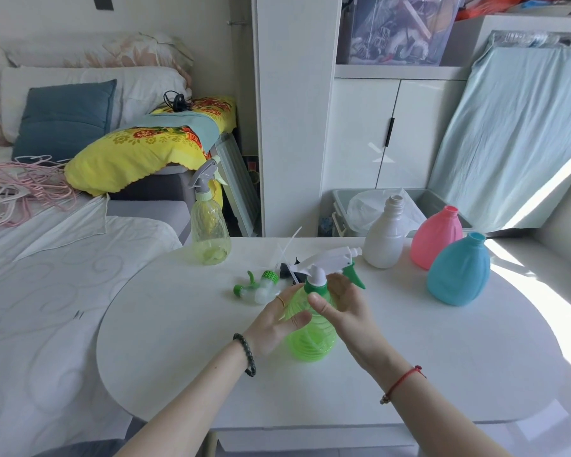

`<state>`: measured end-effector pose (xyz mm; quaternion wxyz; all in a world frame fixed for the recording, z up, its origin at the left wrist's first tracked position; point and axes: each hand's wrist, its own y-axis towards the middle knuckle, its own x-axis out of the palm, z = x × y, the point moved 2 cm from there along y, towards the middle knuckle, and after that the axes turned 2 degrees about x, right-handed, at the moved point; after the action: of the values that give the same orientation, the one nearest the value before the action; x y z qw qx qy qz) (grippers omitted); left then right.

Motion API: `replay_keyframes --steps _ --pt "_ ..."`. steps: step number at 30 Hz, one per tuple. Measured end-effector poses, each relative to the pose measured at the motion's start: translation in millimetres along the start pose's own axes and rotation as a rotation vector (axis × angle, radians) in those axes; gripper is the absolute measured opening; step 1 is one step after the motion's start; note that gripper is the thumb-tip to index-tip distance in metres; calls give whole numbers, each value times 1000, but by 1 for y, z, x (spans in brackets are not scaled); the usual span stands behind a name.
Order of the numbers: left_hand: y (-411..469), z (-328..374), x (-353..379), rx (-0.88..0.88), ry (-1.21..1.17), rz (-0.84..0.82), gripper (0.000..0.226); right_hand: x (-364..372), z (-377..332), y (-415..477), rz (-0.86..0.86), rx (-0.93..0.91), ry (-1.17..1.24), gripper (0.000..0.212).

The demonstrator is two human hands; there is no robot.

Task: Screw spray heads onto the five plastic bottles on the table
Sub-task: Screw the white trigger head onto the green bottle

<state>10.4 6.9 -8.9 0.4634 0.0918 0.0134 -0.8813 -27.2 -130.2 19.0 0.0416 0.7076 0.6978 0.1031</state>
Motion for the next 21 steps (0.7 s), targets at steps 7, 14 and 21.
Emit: replay_keyframes --steps 7,14,21 --pt "1 0 1 16 -9 14 42 0 2 1 32 -3 -49 30" --pt "-1 -2 1 29 -18 25 44 -1 1 4 -11 29 -42 21" --pt "-2 -2 3 23 -10 36 42 -1 -3 4 -61 38 -34 27"
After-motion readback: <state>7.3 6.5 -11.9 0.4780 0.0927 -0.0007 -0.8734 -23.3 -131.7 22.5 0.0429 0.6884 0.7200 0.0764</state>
